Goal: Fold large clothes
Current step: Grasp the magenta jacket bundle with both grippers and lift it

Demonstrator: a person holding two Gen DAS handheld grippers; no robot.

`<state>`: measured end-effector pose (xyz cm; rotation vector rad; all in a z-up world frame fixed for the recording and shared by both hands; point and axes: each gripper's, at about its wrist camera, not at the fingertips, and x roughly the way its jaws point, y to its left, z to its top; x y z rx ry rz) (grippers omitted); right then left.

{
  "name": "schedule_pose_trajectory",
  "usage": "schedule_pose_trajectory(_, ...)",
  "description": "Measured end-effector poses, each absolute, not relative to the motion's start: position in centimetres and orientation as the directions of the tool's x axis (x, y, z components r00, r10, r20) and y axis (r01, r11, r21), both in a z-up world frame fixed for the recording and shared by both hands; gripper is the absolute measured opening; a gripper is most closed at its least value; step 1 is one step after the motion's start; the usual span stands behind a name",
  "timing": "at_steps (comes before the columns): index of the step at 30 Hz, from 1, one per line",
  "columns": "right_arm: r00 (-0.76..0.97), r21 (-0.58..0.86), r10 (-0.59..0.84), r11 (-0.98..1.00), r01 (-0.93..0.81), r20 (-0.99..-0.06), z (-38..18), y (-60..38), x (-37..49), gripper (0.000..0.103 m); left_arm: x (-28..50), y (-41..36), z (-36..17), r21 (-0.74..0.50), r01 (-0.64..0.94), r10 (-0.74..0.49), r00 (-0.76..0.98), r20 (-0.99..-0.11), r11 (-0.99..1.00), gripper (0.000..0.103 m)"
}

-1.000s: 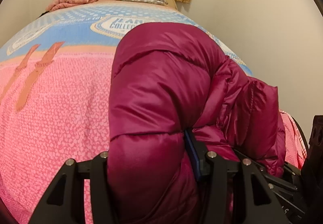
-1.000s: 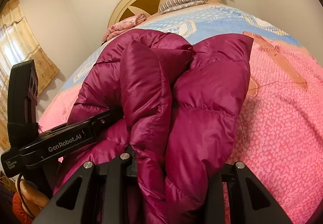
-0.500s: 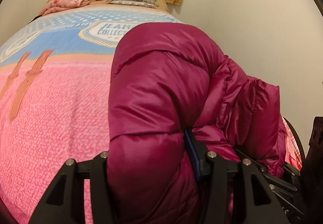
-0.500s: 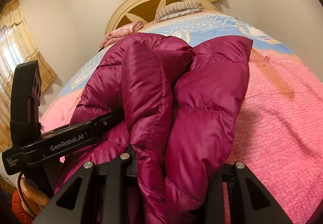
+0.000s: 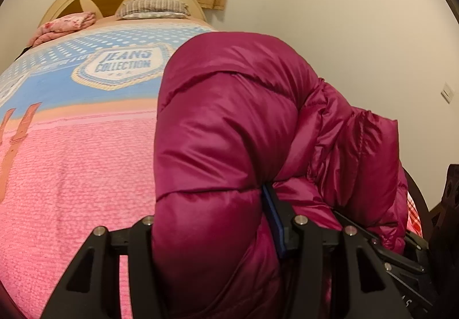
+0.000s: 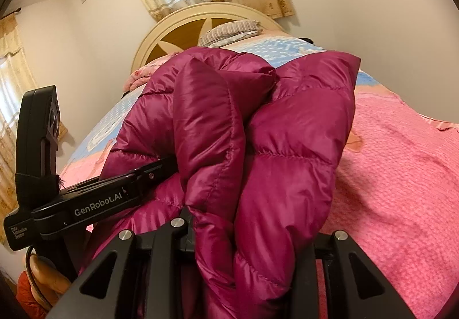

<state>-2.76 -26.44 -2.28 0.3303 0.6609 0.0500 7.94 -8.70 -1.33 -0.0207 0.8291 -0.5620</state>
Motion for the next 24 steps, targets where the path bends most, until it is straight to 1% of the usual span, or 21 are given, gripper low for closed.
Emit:
schedule_pose_trajectory(7, 0.8, 0.327, 0.098, 0.937, 0.127, -0.592, -2.3, -29.2, -4.8, 0.031, 7.2, -12.5, -1.0, -0.221, 0.528, -0.509, 0.496, -0.703, 0.82, 0.052)
schedule_pose_trajectory(15, 0.82, 0.33, -0.011, 0.912, 0.243, -0.572, -0.9, -34.6, -7.7, 0.031, 6.4, -19.1, 0.1, -0.222, 0.636, -0.578, 0.43, -0.693, 0.739, 0.052)
schedule_pose_trajectory(24, 0.817, 0.346, -0.14, 0.857, 0.383, -0.559, -0.1, -41.0, -11.2, 0.031, 4.2, -26.5, 1.0, -0.207, 0.734, -0.624, 0.354, -0.696, 0.647, 0.052)
